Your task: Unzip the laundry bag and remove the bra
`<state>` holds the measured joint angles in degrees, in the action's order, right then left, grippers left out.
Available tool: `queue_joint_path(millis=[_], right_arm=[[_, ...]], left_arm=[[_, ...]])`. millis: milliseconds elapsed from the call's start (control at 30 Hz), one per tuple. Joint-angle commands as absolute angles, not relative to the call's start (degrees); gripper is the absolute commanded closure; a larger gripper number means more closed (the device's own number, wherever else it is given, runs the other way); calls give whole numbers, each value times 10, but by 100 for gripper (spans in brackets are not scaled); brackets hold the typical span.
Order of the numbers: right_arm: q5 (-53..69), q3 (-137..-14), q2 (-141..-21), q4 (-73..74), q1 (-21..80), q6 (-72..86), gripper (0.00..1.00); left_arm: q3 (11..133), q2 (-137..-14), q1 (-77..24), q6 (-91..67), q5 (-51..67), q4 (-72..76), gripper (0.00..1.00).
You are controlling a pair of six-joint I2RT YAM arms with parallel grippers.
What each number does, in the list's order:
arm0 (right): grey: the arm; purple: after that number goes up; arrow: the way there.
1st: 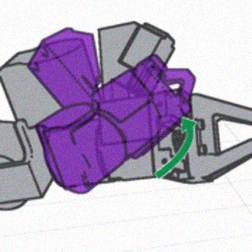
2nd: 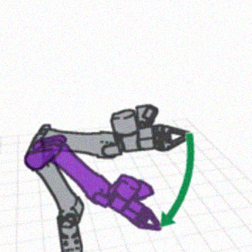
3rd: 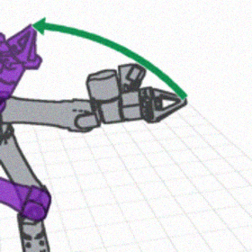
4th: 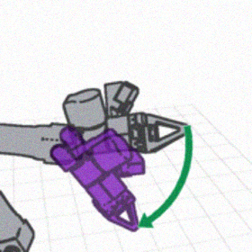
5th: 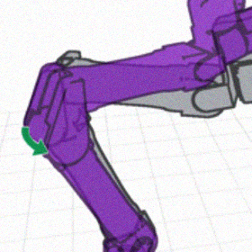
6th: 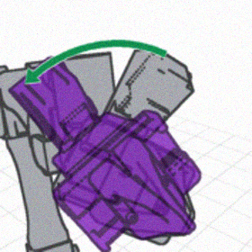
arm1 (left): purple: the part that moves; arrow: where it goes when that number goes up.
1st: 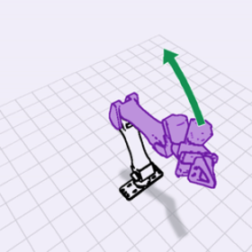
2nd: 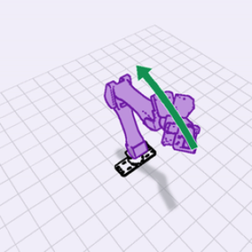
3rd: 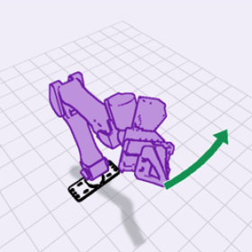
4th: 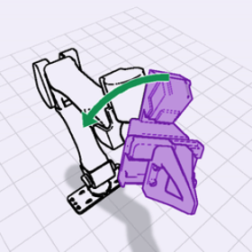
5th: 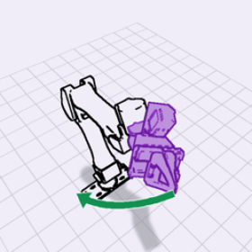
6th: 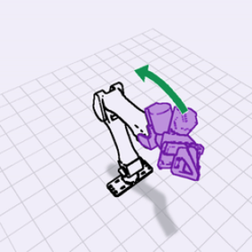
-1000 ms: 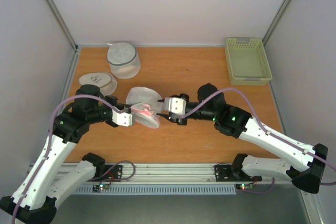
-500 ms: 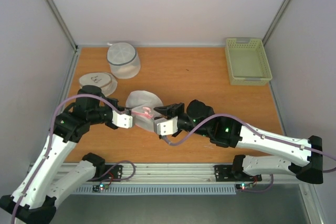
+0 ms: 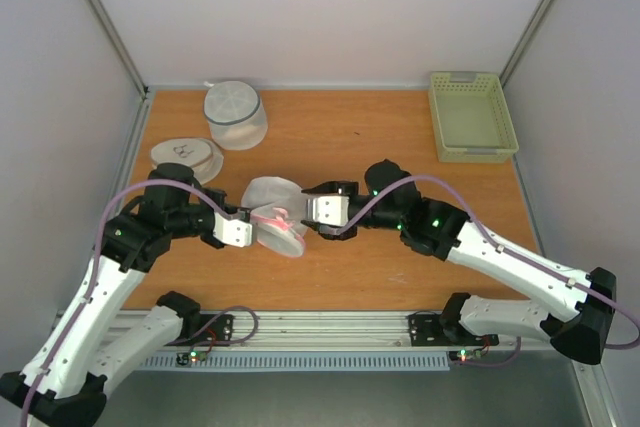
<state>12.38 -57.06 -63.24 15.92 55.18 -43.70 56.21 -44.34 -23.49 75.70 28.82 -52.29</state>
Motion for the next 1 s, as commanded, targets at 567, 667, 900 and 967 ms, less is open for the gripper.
queue_joint_path(millis=[567,667,900,967], right_arm=[[202,-782,-792,320,545,-157,18],[190,-781,-800,315,552,-155,19],[165,-800,-834,320,567,-150,34],[168,-804,-840,326,567,-149,47]], left_arm=[[563,-462,-248,706,266,-457,99],[563,-464,-248,703,269,-457,99],[565,-470,-250,707,265,-460,99],[564,-470,-251,709,262,-460,99]])
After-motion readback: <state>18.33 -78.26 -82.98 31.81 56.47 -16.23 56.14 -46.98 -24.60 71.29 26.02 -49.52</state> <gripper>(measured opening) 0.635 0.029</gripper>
